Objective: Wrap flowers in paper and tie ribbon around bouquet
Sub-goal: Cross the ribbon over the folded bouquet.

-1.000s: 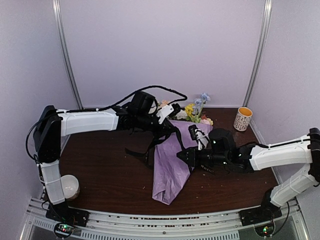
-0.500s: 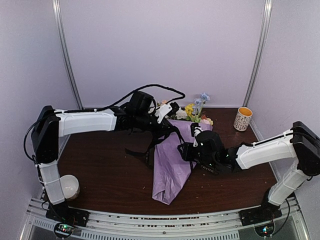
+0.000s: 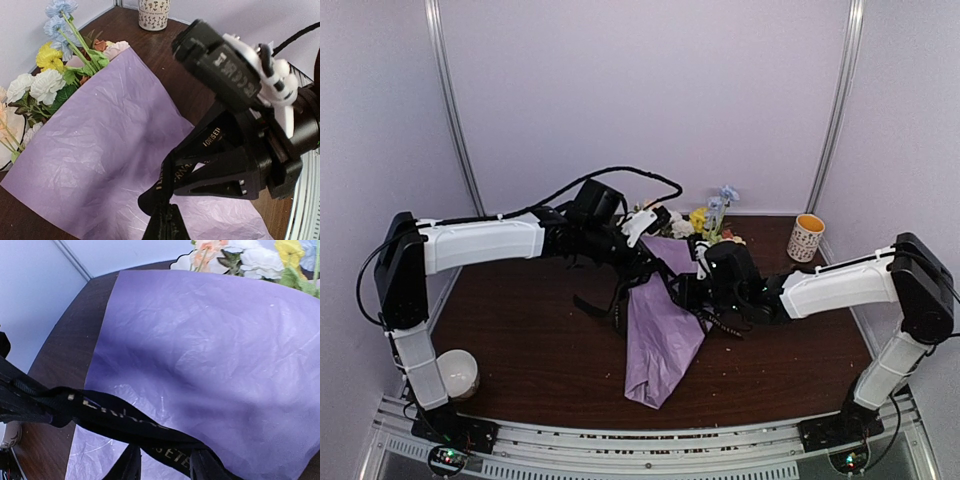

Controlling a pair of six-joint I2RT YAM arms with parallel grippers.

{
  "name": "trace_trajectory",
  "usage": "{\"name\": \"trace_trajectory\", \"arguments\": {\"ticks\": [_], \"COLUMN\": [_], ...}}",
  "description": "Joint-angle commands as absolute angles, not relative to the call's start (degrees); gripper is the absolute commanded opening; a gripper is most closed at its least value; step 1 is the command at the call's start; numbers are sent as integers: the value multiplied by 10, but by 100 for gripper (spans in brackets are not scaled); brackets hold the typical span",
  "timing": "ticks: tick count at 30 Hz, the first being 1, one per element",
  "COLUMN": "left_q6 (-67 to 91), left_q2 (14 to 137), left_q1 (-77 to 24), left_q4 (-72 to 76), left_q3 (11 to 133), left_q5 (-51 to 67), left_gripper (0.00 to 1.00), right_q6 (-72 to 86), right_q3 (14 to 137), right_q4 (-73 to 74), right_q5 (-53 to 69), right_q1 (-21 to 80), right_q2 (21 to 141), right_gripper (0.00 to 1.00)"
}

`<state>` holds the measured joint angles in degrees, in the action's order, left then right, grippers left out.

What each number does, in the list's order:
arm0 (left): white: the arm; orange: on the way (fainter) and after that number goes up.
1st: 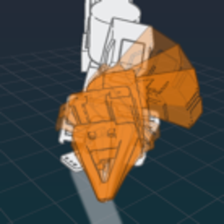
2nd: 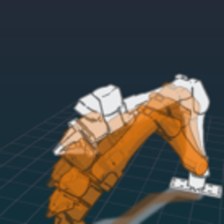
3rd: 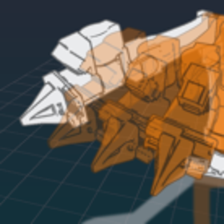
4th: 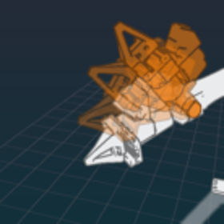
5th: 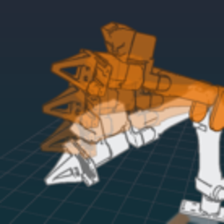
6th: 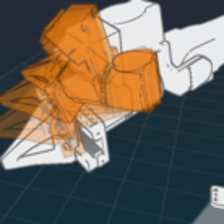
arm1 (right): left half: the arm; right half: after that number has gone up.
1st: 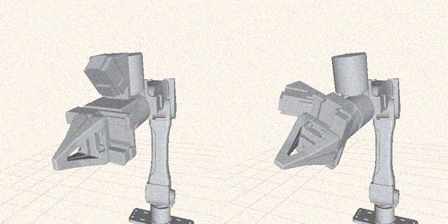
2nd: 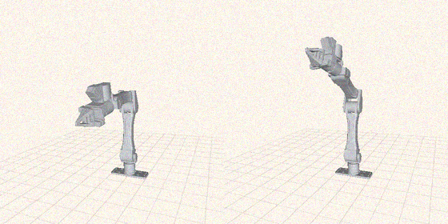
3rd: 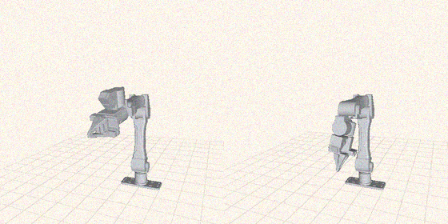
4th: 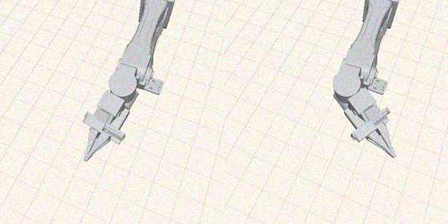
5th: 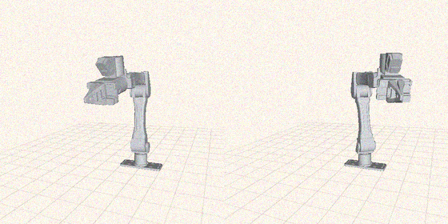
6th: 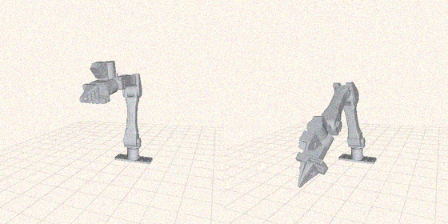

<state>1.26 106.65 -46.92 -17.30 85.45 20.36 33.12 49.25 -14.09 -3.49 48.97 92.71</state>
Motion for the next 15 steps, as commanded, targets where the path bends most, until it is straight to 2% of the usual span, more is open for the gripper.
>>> {"name": "trace_trajectory", "arguments": {"ticks": [1,7,15], "left_q6": [38,57,64], "left_q2": [1052,1060,1057], "left_q1": [-467,-466,-466], "left_q4": [-163,-176,-168], "left_q3": [852,869,872], "left_q5": [195,157,170], "left_gripper": [0,0,0], "right_q6": [274,250,261], "right_q3": [522,528,570], "right_q4": [-114,-151,-144], "right_q5": [60,98,34], "right_q1": [485,486,483], "right_q2": [960,973,1012], "right_gripper": [36,47,45]}}
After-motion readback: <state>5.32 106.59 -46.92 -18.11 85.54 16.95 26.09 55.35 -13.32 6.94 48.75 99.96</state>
